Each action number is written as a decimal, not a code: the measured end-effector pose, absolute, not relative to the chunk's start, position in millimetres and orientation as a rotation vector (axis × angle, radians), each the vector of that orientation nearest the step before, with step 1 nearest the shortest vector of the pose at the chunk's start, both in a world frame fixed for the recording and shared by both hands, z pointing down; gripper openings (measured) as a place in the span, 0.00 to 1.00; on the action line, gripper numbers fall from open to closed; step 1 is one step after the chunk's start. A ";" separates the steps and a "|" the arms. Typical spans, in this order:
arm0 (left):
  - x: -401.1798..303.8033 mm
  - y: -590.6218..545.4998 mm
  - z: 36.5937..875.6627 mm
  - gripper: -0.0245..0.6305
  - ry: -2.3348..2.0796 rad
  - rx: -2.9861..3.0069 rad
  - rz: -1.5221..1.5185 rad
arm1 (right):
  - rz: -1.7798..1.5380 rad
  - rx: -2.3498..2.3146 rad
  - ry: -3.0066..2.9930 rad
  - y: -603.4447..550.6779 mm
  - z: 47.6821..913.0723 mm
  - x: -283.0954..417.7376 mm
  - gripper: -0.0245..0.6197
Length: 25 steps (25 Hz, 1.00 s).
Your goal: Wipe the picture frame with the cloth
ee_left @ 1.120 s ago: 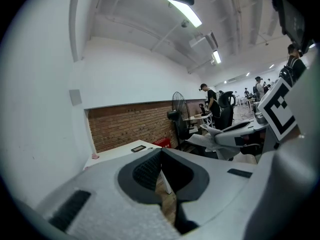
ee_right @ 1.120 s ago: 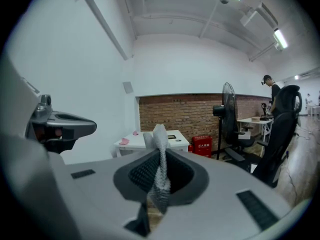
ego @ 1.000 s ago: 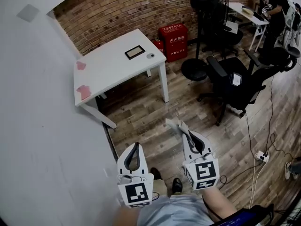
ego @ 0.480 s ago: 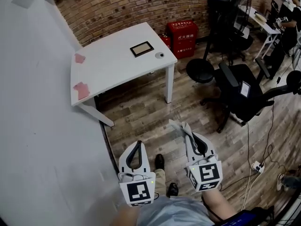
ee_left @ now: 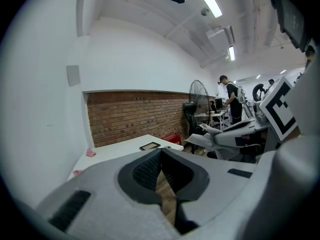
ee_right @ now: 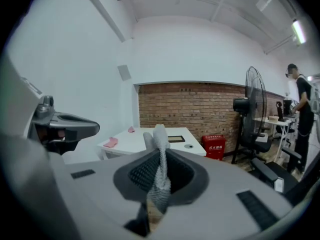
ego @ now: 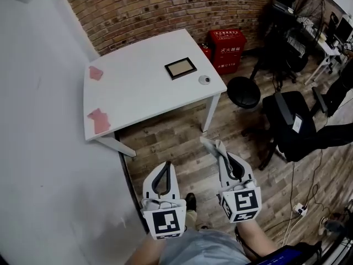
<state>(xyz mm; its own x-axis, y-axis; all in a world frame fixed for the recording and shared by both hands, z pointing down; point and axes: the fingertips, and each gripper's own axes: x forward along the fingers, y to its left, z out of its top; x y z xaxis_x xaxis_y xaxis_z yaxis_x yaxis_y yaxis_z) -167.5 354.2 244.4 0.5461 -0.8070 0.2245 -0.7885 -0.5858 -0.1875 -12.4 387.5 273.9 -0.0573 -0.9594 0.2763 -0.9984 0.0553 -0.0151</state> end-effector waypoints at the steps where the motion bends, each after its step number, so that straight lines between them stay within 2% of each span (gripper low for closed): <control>1: -168.7 343.3 242.0 0.05 1.391 -2.698 -0.437 | 0.289 2.012 -2.138 376.0 270.5 -14.9 0.09; 12: -163.0 268.5 193.6 0.05 1.351 -2.670 -0.274 | 0.107 2.079 -2.148 302.4 212.7 -14.2 0.09; 25: -121.0 230.1 222.7 0.05 1.324 -2.682 -0.339 | 0.165 2.108 -2.126 263.4 235.7 28.6 0.09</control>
<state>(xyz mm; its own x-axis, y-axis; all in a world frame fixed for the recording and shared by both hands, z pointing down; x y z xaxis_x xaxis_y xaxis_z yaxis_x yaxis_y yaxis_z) -121.0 230.1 222.7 0.5898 -0.7950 0.1420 -0.7655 -0.6063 -0.2151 28.6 263.4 235.7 -0.0063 -0.9839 0.1785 -0.9997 0.0106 0.0230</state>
